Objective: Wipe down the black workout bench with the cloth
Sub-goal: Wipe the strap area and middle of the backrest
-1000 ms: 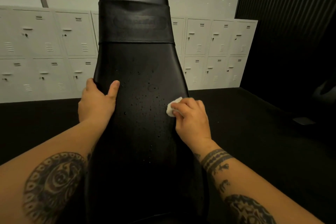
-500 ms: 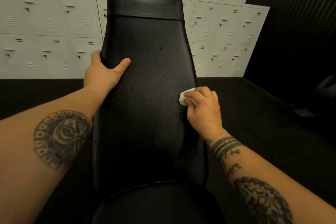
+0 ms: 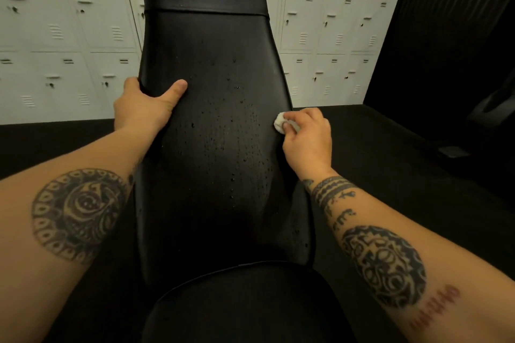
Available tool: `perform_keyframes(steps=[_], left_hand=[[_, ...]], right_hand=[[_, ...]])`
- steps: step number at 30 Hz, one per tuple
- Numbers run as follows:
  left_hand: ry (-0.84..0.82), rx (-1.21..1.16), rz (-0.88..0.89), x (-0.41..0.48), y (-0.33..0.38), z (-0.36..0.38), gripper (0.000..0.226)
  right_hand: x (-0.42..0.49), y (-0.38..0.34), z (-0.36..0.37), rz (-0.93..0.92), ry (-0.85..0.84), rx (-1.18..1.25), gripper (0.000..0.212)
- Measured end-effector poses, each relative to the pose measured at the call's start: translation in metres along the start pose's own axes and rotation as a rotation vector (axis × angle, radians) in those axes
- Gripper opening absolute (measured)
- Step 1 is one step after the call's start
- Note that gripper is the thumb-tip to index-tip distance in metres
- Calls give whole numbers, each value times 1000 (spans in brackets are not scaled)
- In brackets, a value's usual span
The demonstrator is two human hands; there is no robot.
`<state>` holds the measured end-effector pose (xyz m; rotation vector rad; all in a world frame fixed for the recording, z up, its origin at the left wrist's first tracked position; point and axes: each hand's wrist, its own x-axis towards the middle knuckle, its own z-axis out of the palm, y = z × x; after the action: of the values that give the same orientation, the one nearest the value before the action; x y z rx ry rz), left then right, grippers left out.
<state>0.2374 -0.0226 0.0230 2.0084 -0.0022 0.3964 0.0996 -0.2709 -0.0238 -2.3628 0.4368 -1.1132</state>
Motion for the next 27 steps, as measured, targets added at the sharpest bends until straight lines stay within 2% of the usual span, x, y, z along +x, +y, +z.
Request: perform_keyframes(steps=[4, 9, 12, 14, 16, 18, 19, 23, 25, 27], left_hand=[[4, -8, -4, -1, 0, 1, 102], [-30, -13, -12, -10, 7, -6, 98], [-52, -17, -38, -13, 11, -10, 98], [-62, -12, -57, -14, 12, -11, 99], [-65, -2, -64, -14, 13, -12, 100], [-62, 1, -62, -13, 12, -11, 102], [-62, 1, -61, -13, 12, -11, 102], [-63, -2, -64, -11, 9, -11, 107], [-56, 1, -55, -11, 8, -10, 106], [-52, 0, -55, -11, 8, -8, 104]], right_hand=[[-41, 19, -3, -286, -58, -65, 21], [-46, 11, -5, -103, -146, -72, 19], [-44, -2, -8, -50, -119, -49, 21], [-56, -4, -9, -143, -118, -49, 22], [-75, 5, -11, -326, -174, -70, 23], [-88, 18, -16, -400, -221, -95, 23], [-88, 24, -17, -372, -210, -96, 23], [-52, 13, -11, -60, -59, -19, 23], [-42, 1, -6, -60, -72, -11, 23], [-51, 1, -7, -137, -130, -34, 24]])
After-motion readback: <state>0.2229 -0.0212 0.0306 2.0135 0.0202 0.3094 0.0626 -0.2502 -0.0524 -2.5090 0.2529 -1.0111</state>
